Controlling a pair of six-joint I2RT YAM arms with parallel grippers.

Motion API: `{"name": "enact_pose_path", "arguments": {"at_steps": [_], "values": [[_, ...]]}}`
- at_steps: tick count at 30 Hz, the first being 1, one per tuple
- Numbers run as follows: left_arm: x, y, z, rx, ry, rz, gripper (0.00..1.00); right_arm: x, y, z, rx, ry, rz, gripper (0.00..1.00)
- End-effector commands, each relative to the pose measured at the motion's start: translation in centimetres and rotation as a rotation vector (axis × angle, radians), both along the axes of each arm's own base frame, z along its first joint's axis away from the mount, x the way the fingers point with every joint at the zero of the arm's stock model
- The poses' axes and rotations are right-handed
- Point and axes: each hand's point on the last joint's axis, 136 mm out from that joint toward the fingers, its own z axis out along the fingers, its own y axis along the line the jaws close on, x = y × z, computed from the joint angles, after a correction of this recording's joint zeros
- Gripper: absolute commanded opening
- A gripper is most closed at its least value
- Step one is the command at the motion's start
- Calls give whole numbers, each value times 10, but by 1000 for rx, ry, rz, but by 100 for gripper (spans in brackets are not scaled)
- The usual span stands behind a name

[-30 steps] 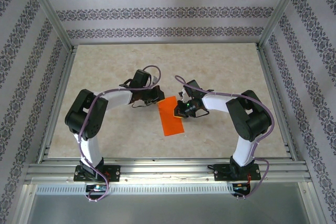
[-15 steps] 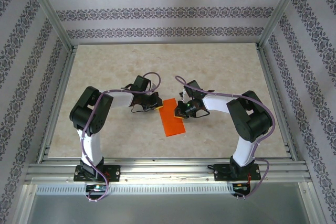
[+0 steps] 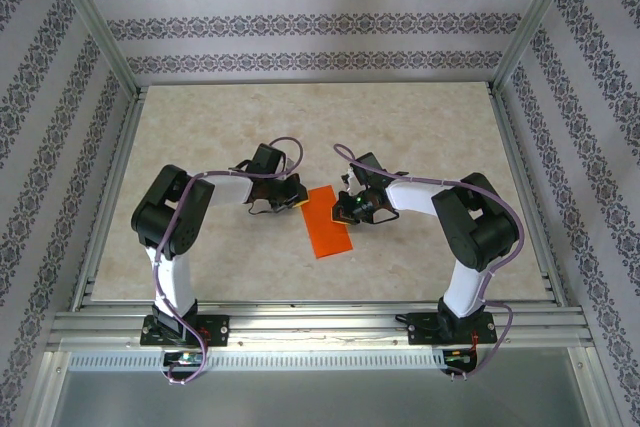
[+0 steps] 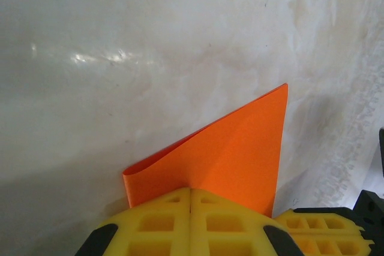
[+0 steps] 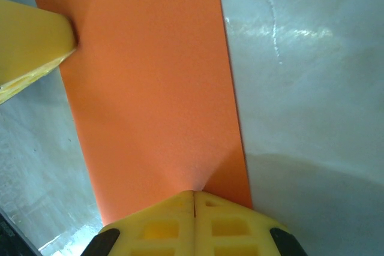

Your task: Fold a paper plane with a square sheet of paper (pick it up from the middle)

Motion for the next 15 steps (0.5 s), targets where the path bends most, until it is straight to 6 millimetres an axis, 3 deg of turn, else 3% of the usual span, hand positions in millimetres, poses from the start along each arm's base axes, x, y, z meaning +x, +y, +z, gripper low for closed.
{"name": "enact_pose_path", "arguments": {"at_steps": [1,15], "values": [[16,44,-23,131,-2,158,6,-25,-27,-28,-121,109,-28,0],[23,47,-14,126,-13,179,11,-28,-29,-31,-130,116,-18,0]]}}
